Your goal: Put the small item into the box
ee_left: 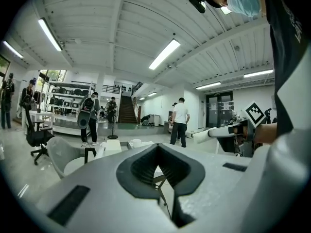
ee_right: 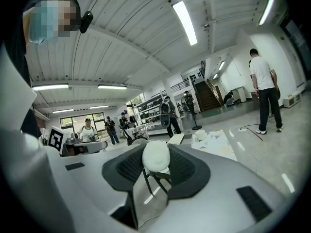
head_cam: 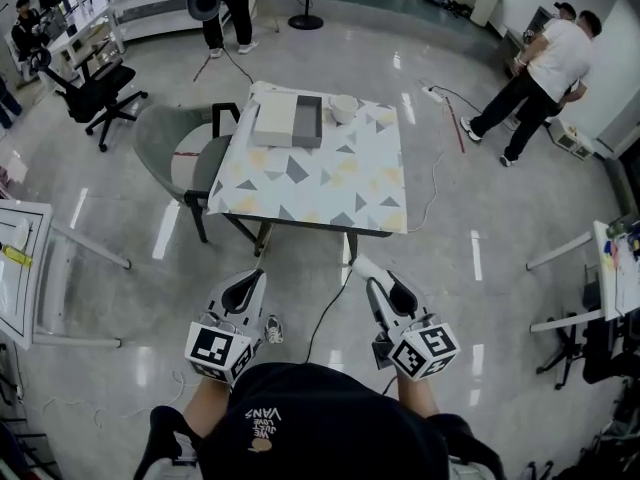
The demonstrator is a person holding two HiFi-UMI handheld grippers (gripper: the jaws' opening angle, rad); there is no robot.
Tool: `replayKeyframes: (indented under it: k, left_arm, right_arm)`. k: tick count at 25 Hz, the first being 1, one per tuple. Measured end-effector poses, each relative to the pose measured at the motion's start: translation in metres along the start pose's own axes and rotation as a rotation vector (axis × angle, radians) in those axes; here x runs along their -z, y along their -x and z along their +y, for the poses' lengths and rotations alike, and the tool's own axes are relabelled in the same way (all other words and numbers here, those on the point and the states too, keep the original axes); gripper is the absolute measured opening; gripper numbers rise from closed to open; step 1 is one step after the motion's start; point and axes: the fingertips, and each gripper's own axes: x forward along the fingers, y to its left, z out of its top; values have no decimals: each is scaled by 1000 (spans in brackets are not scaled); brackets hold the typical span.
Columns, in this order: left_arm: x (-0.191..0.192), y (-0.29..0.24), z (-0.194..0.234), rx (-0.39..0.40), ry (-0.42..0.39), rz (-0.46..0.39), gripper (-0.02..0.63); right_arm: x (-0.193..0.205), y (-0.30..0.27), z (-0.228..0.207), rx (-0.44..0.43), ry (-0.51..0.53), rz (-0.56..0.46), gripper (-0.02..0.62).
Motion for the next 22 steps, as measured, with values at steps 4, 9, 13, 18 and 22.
replayKeyframes:
  k: [4,9,13,18,22]
  left_arm:
    - [-12,-26,39,44,-19,-3,5]
    - [-16,-48,88,91,-23,12,5]
    - [-20,-60,121,119,-40,18,5]
    - [-19,-72,145,133,-33,24,5]
    - [-11,-80,155,140,-11,40,5]
  right_arm:
    - [-14,-43,0,31,1,-20,129]
    - [-21,-90,4,82,-11,-28,129]
    - [-24,-116,7,120,-16,-33,129]
    - [-21,-136,7,151,-30,-19,129]
    - [-18,-150,3,162,-37,-3,129]
